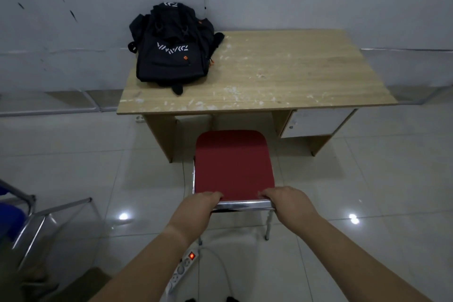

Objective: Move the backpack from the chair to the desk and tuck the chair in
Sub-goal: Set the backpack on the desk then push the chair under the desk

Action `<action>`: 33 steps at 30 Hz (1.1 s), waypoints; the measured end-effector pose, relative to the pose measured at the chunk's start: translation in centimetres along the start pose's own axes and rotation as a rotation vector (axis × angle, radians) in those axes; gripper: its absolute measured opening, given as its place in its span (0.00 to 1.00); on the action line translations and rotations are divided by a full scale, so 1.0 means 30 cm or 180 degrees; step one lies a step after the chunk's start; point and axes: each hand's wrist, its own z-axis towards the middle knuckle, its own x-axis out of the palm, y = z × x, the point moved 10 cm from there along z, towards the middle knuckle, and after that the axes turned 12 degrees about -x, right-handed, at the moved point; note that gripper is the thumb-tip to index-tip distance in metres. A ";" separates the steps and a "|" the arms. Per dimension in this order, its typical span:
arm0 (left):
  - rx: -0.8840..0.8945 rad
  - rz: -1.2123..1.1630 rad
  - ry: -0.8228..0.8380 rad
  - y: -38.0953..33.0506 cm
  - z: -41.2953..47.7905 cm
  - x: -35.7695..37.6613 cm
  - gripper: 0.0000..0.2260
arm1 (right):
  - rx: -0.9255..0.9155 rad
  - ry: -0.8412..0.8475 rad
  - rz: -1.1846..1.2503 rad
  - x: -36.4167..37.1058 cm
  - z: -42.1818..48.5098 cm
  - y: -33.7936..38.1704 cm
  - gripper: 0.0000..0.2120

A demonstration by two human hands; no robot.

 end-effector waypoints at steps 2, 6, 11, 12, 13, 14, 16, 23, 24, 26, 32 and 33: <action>-0.0023 0.0016 -0.0019 -0.003 0.010 -0.005 0.20 | -0.0066 -0.0037 -0.0021 -0.001 0.012 -0.004 0.21; -0.0187 0.0067 -0.0106 -0.001 0.069 -0.045 0.19 | -0.0086 -0.0105 -0.0030 -0.037 0.065 -0.025 0.19; -0.0264 0.0040 -0.0120 -0.003 0.148 -0.084 0.15 | -0.0167 -0.0099 -0.0023 -0.072 0.140 -0.063 0.20; -0.0275 0.0023 -0.0127 -0.001 0.167 -0.091 0.15 | -0.0163 -0.0111 -0.0029 -0.078 0.157 -0.072 0.20; -0.0279 0.0005 -0.0133 0.000 0.189 -0.098 0.15 | -0.0154 -0.0130 -0.0040 -0.086 0.175 -0.083 0.20; -0.0275 -0.0017 -0.0132 0.002 0.212 -0.105 0.16 | -0.0140 -0.0149 -0.0046 -0.094 0.195 -0.095 0.20; -0.0272 -0.0038 -0.0129 0.007 0.263 -0.122 0.16 | -0.0110 -0.0186 -0.0035 -0.113 0.239 -0.120 0.20; -0.0260 -0.0117 -0.0203 0.037 0.473 -0.206 0.15 | -0.0113 -0.0225 -0.0009 -0.195 0.435 -0.213 0.20; -0.0266 -0.0122 -0.0186 0.040 0.503 -0.216 0.15 | -0.0112 -0.0208 0.0001 -0.206 0.463 -0.226 0.20; -0.0255 -0.0094 -0.0145 0.047 0.566 -0.235 0.15 | -0.0113 -0.0186 0.0014 -0.230 0.521 -0.254 0.21; -0.0185 -0.0007 -0.0076 0.091 0.735 -0.309 0.18 | -0.0155 -0.0191 -0.0017 -0.302 0.687 -0.294 0.23; -0.0168 0.0025 -0.0054 0.099 0.760 -0.317 0.18 | -0.0159 -0.0196 -0.0031 -0.312 0.714 -0.300 0.23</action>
